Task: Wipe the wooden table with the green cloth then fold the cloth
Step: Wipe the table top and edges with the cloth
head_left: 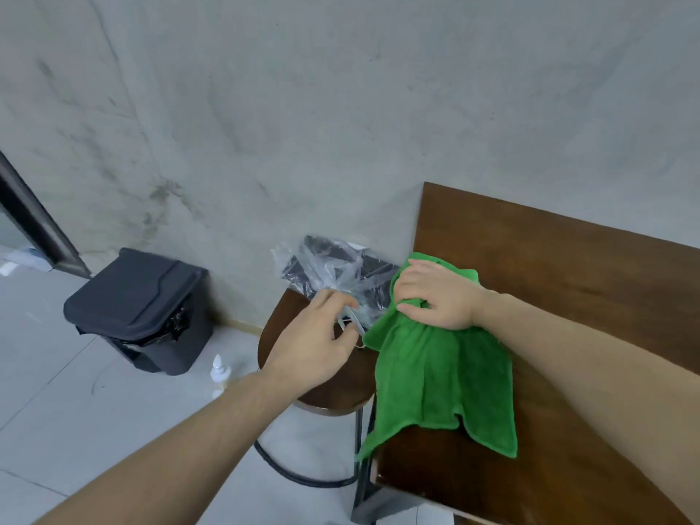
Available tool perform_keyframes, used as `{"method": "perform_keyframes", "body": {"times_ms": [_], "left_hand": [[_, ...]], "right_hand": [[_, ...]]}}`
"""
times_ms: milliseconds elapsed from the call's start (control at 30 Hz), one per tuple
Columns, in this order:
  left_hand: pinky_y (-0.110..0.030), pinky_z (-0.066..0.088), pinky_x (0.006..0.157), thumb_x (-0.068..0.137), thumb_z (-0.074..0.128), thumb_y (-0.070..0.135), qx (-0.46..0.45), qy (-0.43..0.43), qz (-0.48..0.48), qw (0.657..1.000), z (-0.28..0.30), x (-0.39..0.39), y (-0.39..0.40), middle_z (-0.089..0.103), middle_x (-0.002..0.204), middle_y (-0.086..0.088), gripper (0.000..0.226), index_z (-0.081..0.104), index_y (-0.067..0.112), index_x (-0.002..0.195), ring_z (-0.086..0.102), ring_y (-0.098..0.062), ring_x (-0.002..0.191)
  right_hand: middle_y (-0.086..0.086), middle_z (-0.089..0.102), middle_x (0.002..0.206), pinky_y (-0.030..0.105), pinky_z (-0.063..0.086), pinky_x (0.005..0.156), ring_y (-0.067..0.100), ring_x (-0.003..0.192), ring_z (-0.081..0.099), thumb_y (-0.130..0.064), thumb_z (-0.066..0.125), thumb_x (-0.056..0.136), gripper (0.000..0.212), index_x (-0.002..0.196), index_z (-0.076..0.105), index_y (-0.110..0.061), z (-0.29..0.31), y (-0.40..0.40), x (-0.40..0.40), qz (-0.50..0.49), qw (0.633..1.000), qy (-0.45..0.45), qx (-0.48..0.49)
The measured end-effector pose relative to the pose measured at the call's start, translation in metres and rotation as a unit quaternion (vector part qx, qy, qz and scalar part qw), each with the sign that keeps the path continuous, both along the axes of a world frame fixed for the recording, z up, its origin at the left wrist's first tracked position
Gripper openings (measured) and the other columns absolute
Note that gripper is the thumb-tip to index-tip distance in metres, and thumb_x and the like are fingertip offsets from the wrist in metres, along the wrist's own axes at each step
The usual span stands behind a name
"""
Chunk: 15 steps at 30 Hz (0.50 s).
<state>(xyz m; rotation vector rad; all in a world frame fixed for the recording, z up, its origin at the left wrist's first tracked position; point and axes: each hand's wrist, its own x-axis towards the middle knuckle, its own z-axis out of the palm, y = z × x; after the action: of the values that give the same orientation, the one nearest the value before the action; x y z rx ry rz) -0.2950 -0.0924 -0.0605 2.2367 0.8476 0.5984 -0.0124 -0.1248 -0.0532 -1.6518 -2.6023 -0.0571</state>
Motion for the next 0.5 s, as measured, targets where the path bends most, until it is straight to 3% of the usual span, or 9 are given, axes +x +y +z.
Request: {"method": "perform_keyframes", "body": {"times_ms": [167, 300, 400, 500], "left_hand": [[-0.037, 0.047, 0.087, 0.092, 0.056, 0.027, -0.044, -0.001, 0.033, 0.998, -0.001, 0.058, 0.048, 0.046, 0.117, 0.015, 0.025, 0.054, 0.030, 0.117, 0.060, -0.012, 0.086], [-0.033, 0.048, 0.087, 0.093, 0.055, 0.029, -0.080, -0.021, 0.061, 0.995, 0.003, 0.106, 0.082, 0.049, 0.123, 0.013, 0.021, 0.051, 0.036, 0.112, 0.058, -0.003, 0.091], [-0.022, 0.045, 0.071, 0.095, 0.054, 0.028, -0.108, -0.033, 0.078, 0.991, 0.005, 0.136, 0.103, 0.048, 0.119, 0.014, 0.019, 0.054, 0.034, 0.112, 0.056, 0.000, 0.085], [-0.005, 0.039, 0.072, 0.094, 0.055, 0.024, -0.108, -0.033, 0.087, 0.990, 0.002, 0.157, 0.118, 0.051, 0.120, 0.012, 0.021, 0.057, 0.028, 0.115, 0.055, 0.001, 0.091]], "right_hand": [[-0.002, 0.065, 0.096, 0.046, 0.026, 0.118, 0.018, 0.096, 0.053, -0.045, 0.034, 0.101, 0.046, 0.095, 0.068, -0.015, 0.002, 0.076, 0.073, -0.017, 1.000, -0.001, 0.002], [0.001, 0.061, 0.085, 0.045, 0.040, 0.097, 0.024, 0.087, 0.049, -0.045, 0.029, 0.101, 0.050, 0.084, 0.063, -0.013, 0.002, 0.141, 0.130, -0.032, 0.999, -0.023, 0.011], [0.003, 0.063, 0.087, 0.046, 0.042, 0.096, 0.026, 0.090, 0.052, -0.047, 0.027, 0.099, 0.052, 0.086, 0.064, -0.014, 0.004, 0.179, 0.165, -0.065, 0.997, -0.033, -0.004], [0.001, 0.067, 0.099, 0.043, 0.039, 0.103, 0.026, 0.104, 0.054, -0.051, 0.021, 0.095, 0.056, 0.092, 0.066, -0.018, 0.009, 0.201, 0.187, -0.096, 0.994, -0.044, -0.018]]}}
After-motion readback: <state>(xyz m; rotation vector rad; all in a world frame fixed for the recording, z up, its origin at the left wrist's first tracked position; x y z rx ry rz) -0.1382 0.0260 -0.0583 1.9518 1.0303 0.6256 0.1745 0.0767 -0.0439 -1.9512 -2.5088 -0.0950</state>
